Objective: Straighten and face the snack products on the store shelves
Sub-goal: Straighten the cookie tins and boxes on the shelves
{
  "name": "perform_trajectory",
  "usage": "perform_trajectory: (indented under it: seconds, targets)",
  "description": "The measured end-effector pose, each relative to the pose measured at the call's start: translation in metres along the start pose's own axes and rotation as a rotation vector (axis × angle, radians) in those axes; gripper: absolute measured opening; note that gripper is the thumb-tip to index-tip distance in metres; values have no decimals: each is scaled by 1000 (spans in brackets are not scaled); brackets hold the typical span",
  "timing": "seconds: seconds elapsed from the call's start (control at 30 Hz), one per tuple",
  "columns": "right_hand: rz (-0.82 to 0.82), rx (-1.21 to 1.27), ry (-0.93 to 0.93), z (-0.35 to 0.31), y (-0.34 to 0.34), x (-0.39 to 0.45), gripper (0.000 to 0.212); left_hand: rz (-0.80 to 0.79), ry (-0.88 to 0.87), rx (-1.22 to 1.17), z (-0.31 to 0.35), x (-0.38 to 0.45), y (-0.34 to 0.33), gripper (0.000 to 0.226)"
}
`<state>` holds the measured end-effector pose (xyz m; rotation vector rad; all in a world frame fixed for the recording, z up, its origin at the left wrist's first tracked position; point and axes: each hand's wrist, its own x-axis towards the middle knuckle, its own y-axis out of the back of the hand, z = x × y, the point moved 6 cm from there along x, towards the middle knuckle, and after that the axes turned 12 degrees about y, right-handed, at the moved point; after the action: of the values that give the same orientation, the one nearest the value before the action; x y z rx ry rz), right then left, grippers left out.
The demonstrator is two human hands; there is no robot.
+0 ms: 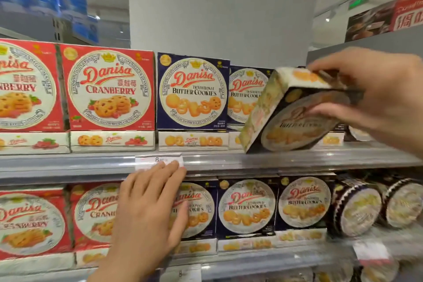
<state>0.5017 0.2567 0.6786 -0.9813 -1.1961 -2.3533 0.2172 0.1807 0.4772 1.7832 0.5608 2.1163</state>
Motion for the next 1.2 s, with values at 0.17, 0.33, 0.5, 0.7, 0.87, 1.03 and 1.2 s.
perform_trajectory:
  seconds: [0.17, 0.33, 0.5, 0.7, 0.87, 1.03, 1.2]
  targets:
    - [16, 14, 10, 19, 4, 23, 64, 46, 44, 106, 6, -2, -16, 59]
    - [-13, -53, 74, 17, -12, 41, 67, 57, 51, 143, 11, 0, -13, 60]
    - [-41, 17, 85, 23, -28, 49, 65, 45, 67, 156, 11, -1, -15, 61]
    - [-53, 44, 60, 29, -37, 60, 70, 70, 80, 152, 12, -2, -17, 61]
    - [-46, 41, -7, 39, -46, 67, 61, 79, 86, 165, 11, -2, -20, 62]
    - [-68, -126, 19, 41, -63, 67, 71, 83, 94, 181, 11, -1, -22, 61]
    - [-186, -257, 3, 39, -83, 63, 107, 82, 97, 181, 11, -1, -22, 61]
